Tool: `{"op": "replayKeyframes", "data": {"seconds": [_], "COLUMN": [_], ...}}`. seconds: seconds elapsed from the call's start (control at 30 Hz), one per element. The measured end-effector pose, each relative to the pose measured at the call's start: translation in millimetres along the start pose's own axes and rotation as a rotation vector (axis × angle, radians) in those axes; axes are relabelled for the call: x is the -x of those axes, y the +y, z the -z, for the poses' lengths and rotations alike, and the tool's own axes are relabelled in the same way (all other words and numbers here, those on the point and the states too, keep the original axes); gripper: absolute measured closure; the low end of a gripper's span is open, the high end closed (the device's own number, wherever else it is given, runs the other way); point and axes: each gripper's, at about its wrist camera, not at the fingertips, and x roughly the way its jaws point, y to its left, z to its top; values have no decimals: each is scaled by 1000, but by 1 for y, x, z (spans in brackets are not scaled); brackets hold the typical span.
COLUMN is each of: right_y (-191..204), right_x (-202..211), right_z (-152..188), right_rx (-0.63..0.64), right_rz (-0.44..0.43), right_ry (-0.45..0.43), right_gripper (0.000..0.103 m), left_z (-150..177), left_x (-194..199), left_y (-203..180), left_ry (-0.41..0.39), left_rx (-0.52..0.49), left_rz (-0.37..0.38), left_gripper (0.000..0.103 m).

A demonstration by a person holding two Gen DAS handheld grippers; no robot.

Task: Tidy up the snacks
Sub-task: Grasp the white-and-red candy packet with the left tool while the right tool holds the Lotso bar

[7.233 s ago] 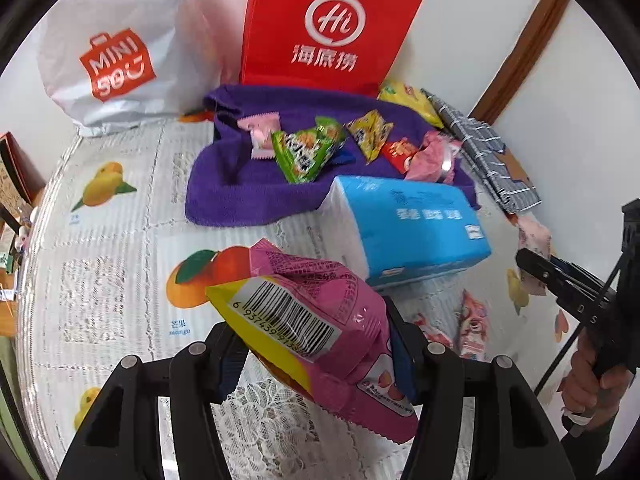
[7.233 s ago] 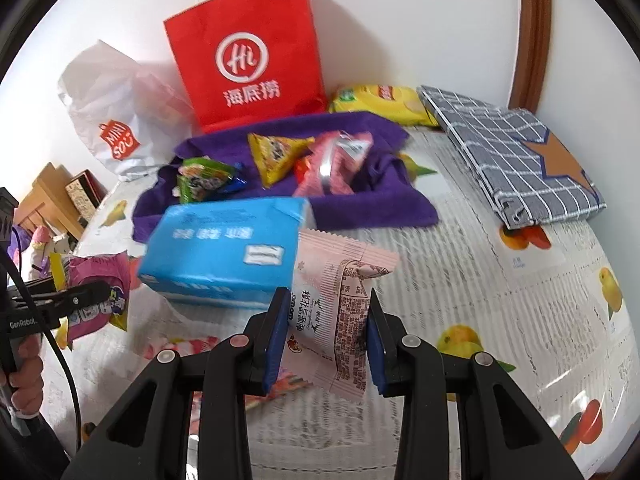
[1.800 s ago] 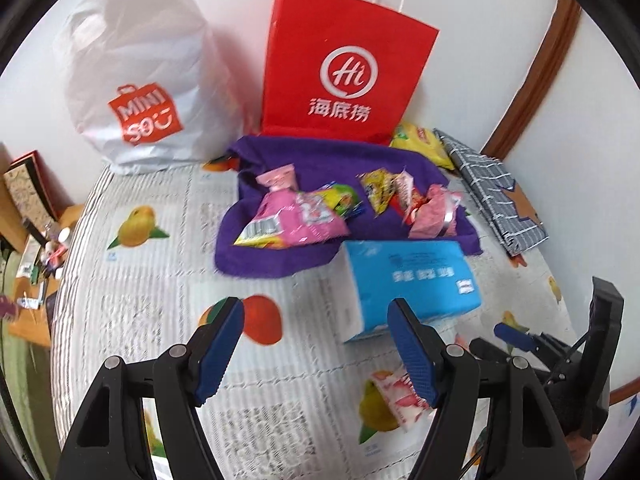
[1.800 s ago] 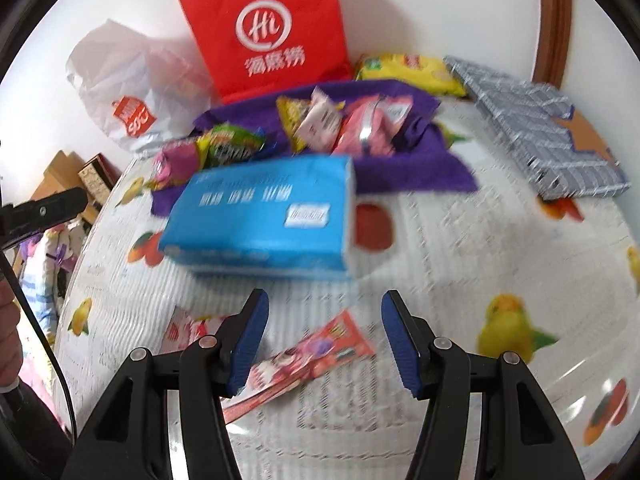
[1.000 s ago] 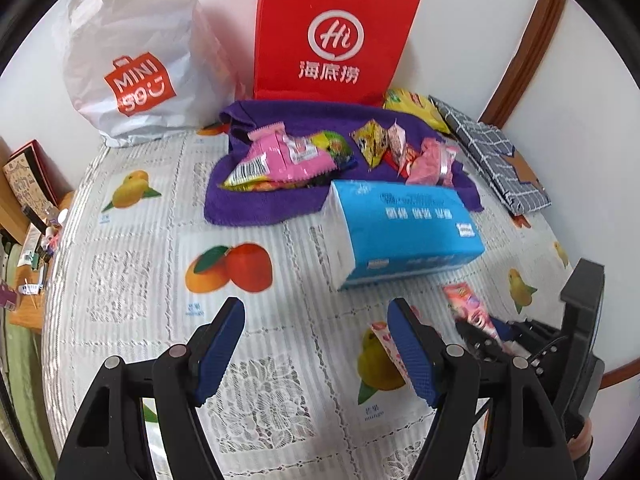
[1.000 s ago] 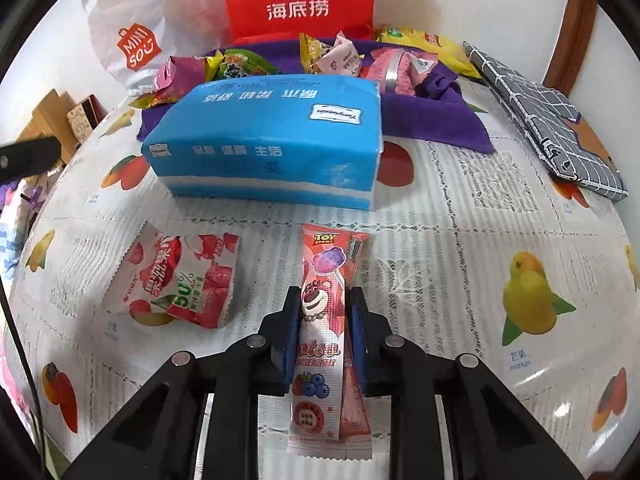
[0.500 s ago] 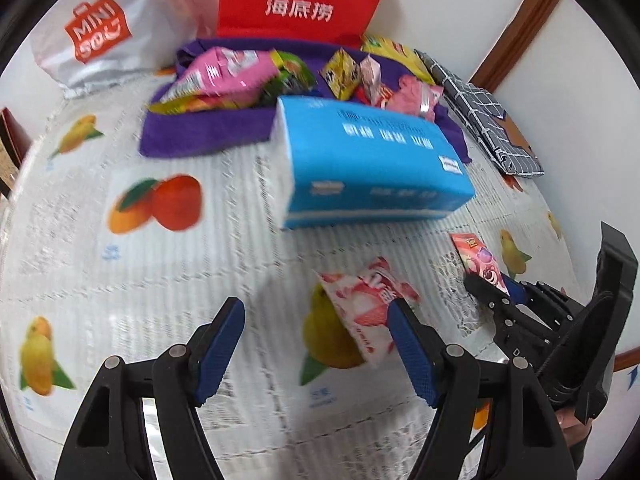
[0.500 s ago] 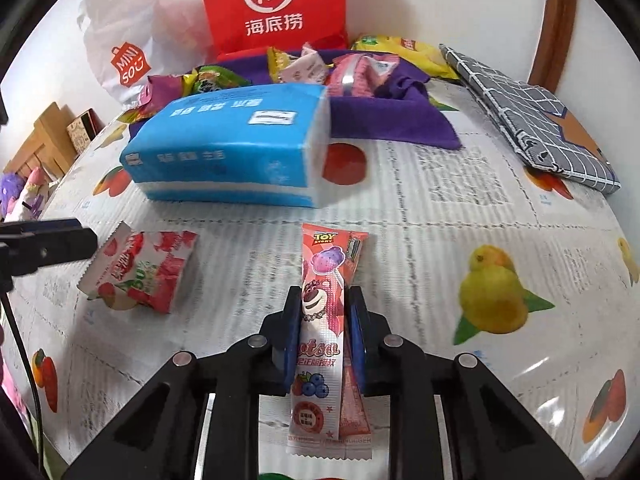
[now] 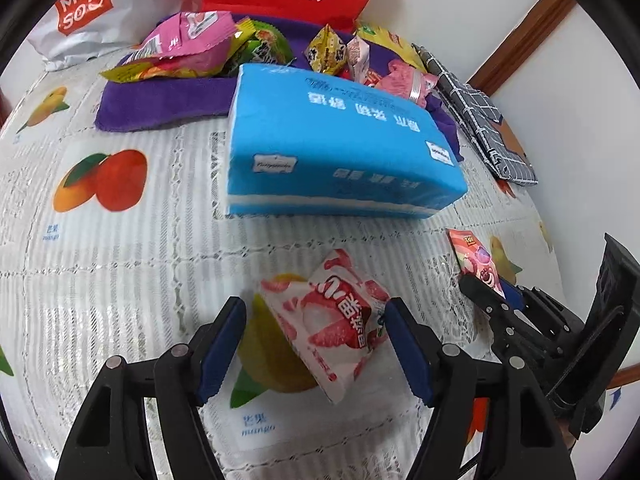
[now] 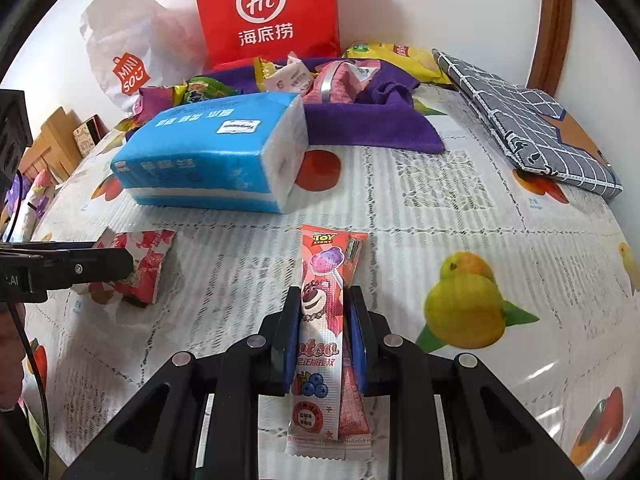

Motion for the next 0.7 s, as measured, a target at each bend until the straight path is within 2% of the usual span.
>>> {"op": "replayKeyframes", "data": {"seconds": [0.03,0.1,0.2,0.4,0.5,0.7], "right_y": [0,1,1,2,3,1], "right_x": [0,-1,-1,-1,0,8], "right_z": [0,0,0,-3,-4,-12], "right_rx": [2,13,15,2,2,-50], "right_rz": [3,14,19,29,62,47], "right_ry": [-1,-6,-7,2,3,-7], "right_gripper": [81,81,81,81,82,83], "left_z": [0,1,1,-1,-3,-8], "left_x": [-1,-3,-4,1,10,23], "left_y": [-1,-4,-8,-2,4,18], "left_ry": [-8,-16,-21,-25,-42,-57], "left_rx": [-6,-18,-47,-54,-60,-56], "left_rz": [-2,-1,-7,15,2,-9], "left_gripper": [38,54,60,63,63,63]}}
